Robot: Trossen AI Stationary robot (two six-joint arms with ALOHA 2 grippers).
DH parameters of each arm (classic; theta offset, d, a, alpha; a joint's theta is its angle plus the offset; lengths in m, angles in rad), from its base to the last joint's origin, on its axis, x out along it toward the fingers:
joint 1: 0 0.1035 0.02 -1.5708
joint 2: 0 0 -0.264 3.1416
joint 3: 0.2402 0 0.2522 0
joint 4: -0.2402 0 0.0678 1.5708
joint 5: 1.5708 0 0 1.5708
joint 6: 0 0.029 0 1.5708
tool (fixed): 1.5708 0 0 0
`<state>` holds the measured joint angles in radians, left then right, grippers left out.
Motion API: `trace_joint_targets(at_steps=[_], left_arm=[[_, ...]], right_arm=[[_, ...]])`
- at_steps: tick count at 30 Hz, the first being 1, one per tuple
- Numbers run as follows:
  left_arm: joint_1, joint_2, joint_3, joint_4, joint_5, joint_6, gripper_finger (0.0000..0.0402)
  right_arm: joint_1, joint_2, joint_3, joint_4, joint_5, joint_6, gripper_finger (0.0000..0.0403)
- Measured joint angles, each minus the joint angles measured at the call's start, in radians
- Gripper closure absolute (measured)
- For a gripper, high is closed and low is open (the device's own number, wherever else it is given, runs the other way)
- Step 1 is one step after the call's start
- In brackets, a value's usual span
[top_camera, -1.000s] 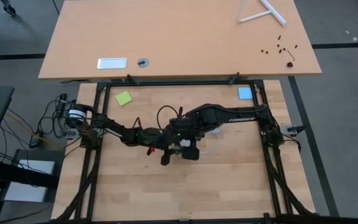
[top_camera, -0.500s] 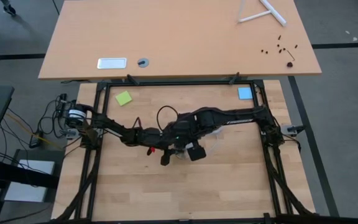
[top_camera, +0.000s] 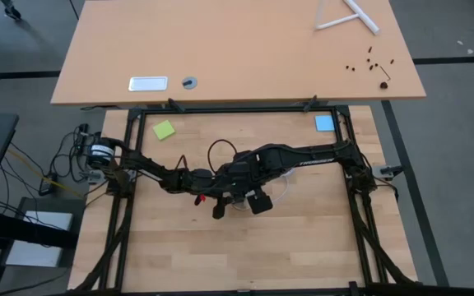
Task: Screw lightbulb
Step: Insert the lightbulb into the lamp
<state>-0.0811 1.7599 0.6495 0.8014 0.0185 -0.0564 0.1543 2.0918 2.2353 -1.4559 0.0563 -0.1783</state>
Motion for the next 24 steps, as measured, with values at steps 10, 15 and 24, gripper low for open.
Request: trace_joint_targets(at_steps=[10, 15, 24], left_arm=[[0.0, 0.0, 0.0, -0.003, -0.001, 0.0, 0.0243], [0.0, 0.0, -0.001, -0.002, -0.002, 0.0, 0.0243], [0.001, 0.0, -0.001, -0.004, -0.006, -0.006, 0.0243]], right_arm=[[-0.012, 0.0, 0.0, 0.003, 0.003, 0.11, 0.0128], [-0.033, 0.0, 0.0, 0.002, -0.02, 0.302, 0.0128], [-0.081, 0.0, 0.0, -0.045, -0.07, 0.906, 0.0125]])
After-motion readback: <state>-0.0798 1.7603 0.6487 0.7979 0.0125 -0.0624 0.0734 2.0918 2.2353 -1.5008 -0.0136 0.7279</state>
